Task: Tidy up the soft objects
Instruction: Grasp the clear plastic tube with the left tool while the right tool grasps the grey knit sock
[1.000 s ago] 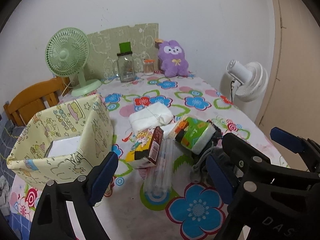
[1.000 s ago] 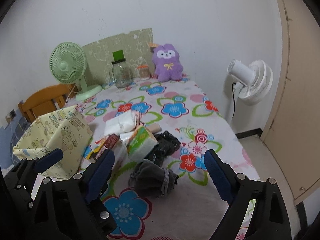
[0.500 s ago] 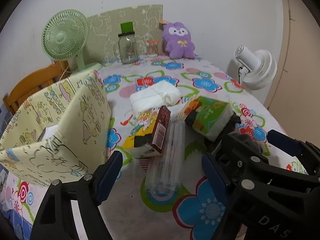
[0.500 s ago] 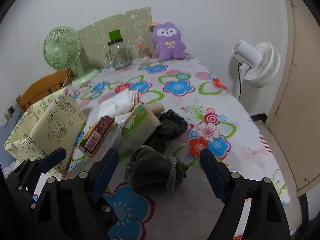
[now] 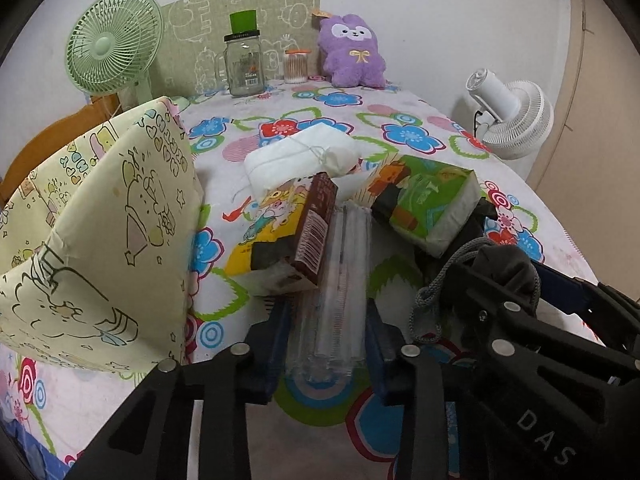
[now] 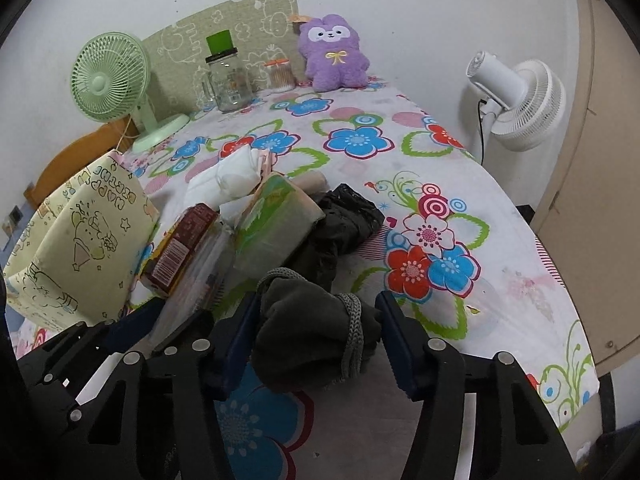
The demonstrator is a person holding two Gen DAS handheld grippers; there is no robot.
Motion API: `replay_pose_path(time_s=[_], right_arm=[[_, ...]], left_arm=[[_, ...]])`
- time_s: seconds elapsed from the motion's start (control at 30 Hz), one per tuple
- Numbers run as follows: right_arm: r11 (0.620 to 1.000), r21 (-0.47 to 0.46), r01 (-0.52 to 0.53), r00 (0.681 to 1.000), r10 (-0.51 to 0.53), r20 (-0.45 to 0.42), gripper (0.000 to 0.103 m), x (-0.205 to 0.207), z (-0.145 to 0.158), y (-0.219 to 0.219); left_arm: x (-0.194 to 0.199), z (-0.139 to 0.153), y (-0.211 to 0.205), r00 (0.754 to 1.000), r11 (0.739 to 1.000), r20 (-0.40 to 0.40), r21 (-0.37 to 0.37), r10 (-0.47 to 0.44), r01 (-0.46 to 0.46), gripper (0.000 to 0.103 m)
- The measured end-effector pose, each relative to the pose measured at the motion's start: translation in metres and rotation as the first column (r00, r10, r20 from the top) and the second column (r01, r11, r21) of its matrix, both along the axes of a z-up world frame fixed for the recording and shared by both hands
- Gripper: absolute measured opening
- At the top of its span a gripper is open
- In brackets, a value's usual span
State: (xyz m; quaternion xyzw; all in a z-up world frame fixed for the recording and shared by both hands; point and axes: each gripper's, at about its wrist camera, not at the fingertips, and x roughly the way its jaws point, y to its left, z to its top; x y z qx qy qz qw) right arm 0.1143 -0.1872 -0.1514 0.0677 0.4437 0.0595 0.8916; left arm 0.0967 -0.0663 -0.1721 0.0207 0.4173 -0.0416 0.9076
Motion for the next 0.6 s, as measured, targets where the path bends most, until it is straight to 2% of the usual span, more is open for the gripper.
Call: replay_pose_path(time_s=[0.2,0.3,0.6], right_arm=[[1.0,0.012,0.002,1.0,-0.002,0.007,0.057,-0.004,0.006,0.0],[1.0,0.002,0.0,0.999,-0.001,0.033,0.057,-0.007,0.015,0.001],[1.0,-0.002,0.01,0.995,-0.01,0.104,0.056,-0.015,0.043,-0.002]], left_arm=[[-0.008,0.011,-0.003,0.999,0.999,0.041,-0.007,-0.032,0.032,0.02],[-0.011,0.018,-0.005,0.998,0.998,0.044,-0.018,-0.053,0.054,0.019],[-0.021,0.044,-0.008,0.991,0.998,0.121,-0.023,-0.058,0.061,0.019]])
